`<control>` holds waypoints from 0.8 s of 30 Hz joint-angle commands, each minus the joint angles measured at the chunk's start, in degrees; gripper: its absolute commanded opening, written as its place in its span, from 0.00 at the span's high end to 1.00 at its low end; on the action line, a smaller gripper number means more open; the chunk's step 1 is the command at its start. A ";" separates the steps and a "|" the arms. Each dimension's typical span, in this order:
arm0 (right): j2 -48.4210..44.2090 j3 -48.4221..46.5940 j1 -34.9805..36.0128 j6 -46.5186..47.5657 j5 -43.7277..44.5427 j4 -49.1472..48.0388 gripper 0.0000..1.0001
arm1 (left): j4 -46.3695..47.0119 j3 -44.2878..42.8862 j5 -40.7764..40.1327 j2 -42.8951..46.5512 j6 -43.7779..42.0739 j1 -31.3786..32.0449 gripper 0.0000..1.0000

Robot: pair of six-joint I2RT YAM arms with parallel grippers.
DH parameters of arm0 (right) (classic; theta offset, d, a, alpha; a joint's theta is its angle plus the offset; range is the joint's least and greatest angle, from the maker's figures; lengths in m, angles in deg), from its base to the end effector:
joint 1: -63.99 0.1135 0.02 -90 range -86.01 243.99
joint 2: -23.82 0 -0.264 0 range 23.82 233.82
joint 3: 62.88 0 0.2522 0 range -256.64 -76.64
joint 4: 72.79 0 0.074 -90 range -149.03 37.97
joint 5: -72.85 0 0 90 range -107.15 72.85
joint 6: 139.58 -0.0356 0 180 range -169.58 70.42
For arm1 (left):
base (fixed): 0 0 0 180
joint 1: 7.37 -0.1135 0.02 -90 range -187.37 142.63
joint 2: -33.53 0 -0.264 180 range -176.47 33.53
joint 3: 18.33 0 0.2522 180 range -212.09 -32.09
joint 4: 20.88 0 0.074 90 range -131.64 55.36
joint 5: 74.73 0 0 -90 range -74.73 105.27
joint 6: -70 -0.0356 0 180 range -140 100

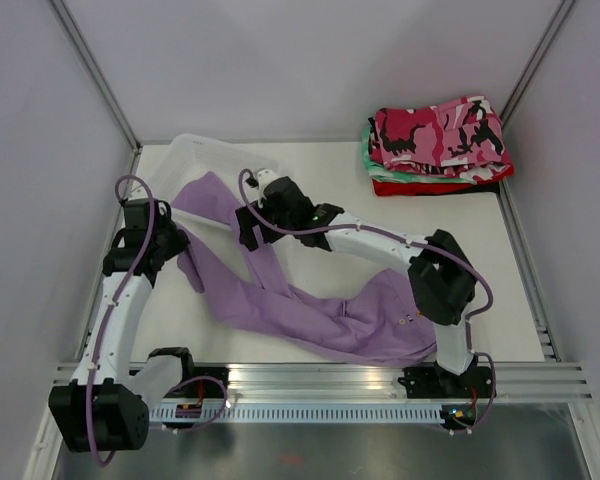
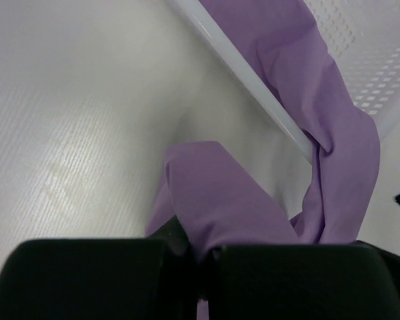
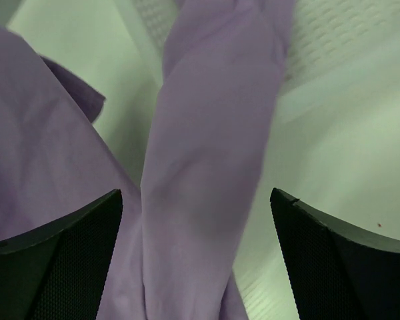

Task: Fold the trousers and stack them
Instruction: Flatten the trousers out

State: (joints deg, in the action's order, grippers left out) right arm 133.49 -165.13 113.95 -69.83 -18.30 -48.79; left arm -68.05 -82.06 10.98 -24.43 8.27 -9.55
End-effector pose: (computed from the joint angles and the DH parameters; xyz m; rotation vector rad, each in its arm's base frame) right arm 0.2905 0.3469 0.2724 -0.5789 2.1341 0.7315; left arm 0.2127 0.0108 0.2902 -0.6402 2.2044 -0.1502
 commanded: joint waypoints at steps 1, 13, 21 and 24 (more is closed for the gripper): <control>4.15 -6.35 2.51 12.94 -5.18 4.78 0.02 | -3.94 -3.46 -4.14 3.80 2.58 -0.11 0.98; 8.10 -3.71 5.24 14.97 3.16 3.73 0.09 | -6.23 -1.35 -4.32 9.88 1.87 -0.20 0.98; 2.94 -7.39 5.59 16.65 7.66 4.18 1.00 | -7.81 -3.90 -2.75 9.79 0.91 -0.11 0.98; -3.65 -8.54 5.59 15.95 1.53 0.95 1.00 | -8.25 -4.25 -2.82 9.44 0.73 -0.20 0.98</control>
State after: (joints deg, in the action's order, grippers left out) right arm 139.96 -168.85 119.39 -54.21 -12.82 -42.91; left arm -76.33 -83.40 7.83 -15.11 9.15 -9.55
